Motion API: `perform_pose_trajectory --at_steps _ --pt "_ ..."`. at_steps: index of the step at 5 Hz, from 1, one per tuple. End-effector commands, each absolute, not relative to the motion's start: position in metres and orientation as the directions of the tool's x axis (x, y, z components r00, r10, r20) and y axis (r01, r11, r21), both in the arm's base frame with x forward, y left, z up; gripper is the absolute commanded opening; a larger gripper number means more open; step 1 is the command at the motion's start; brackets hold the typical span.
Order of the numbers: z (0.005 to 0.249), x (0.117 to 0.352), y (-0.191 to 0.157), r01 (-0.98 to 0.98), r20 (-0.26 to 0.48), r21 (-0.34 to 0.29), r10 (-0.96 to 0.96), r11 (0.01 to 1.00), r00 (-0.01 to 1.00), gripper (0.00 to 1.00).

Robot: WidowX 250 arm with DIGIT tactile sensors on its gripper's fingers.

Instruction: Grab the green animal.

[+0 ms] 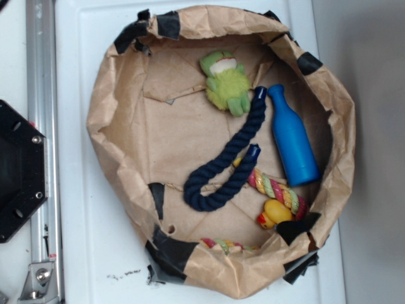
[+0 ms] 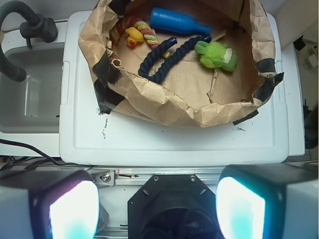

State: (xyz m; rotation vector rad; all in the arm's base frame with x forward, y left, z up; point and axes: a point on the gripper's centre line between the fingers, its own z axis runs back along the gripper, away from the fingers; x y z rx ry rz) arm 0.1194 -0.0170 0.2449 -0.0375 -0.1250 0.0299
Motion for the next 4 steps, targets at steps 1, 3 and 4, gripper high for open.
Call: perform_pose_trajectory --at_steps 1,3,4 --pt "0.245 0.119 -0.017 -0.028 0.124 -0.039 0.032 0.999 0.992 1.0" --pt "0.173 0.201 0.019 0.066 0.202 0.228 -0.113 0.972 0.973 1.0" --pt "0.139 0.236 0.044 0.146 0.161 0.366 -0.217 0.919 0.963 1.0"
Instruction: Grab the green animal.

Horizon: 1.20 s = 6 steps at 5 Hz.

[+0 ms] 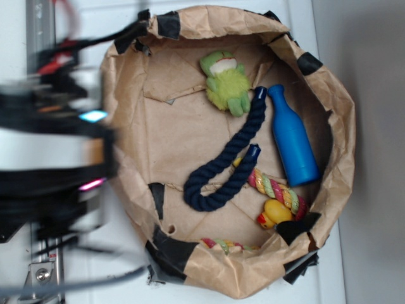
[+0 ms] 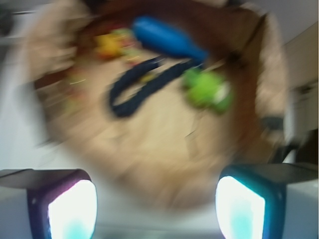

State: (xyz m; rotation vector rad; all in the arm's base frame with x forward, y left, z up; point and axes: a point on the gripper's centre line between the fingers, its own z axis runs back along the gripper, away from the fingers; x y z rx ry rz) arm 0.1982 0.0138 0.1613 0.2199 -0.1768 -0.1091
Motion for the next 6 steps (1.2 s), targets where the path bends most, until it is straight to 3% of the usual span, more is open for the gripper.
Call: perform_pose_trajectory --at_steps 1,2,3,4,5,6 --pt "0.11 0.252 0.057 0.235 0.089 0.437 -0.302 0.868 0.949 1.0" --pt "0.07 0.258 0.066 0.421 -0.022 0.432 -0.457 0.798 0.889 1.0" --pt "0.048 0.268 0.08 0.501 -0.016 0.305 -0.522 0.81 0.853 1.0" --pt "0.043 0.286 0.104 0.509 -0.044 0.263 -0.517 0.82 0.855 1.0" --pt "0.03 0.29 0.124 0.491 -0.049 0.121 -0.488 0.863 0.871 0.96" --pt "0.041 0.286 0.116 0.495 -0.021 0.102 -0.496 0.863 0.868 0.0"
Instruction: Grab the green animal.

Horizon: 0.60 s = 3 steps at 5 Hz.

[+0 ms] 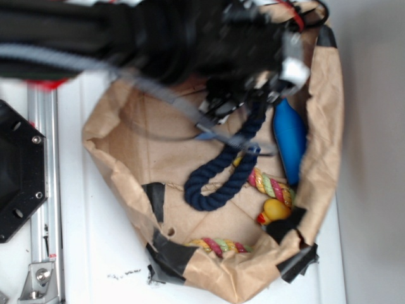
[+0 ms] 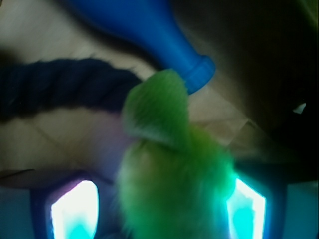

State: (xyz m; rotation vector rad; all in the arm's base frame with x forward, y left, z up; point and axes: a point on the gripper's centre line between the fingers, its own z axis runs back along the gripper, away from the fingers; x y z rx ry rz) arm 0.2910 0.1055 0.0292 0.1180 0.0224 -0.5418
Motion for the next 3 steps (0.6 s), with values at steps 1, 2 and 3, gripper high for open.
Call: perform_pose_trajectory --at_steps 1,2,3 --pt "0.062 0.281 0.099 0.513 0.006 0.122 -0.517 0.85 0.856 0.0" --pt "0.097 0.27 0.066 0.549 0.064 0.131 -0.56 0.825 0.826 0.0" --pt "0.137 0.259 0.028 0.586 0.134 0.164 -0.607 0.793 0.784 0.0"
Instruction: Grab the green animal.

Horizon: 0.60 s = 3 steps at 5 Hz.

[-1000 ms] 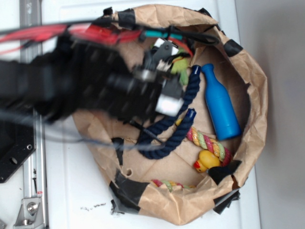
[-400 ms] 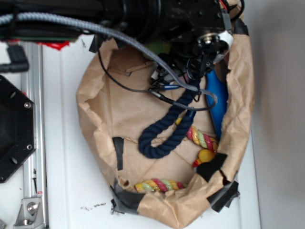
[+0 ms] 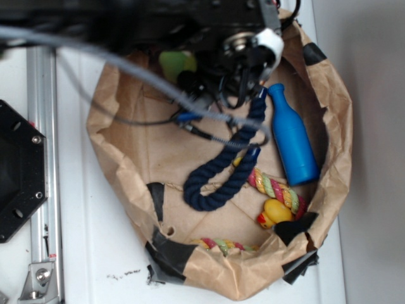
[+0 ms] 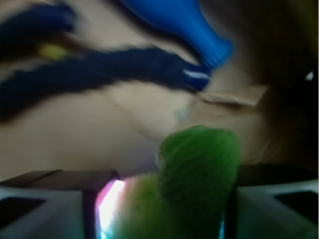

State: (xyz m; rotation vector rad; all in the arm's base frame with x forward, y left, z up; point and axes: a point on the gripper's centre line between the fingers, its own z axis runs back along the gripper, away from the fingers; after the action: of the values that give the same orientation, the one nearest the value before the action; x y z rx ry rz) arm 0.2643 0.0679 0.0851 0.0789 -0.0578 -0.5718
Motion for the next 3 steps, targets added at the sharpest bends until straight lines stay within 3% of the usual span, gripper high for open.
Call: perform_pose_trajectory --at_steps 1,2,3 --pt "0.164 0.265 0.019 0.472 0.156 0.176 -0.498 0.864 0.853 0.0" --pt "0.177 0.271 0.025 0.356 0.198 0.189 -0.39 0.915 0.899 0.0" --pt "0.182 0.263 0.039 0.165 0.208 0.159 -0.197 0.973 0.958 0.0"
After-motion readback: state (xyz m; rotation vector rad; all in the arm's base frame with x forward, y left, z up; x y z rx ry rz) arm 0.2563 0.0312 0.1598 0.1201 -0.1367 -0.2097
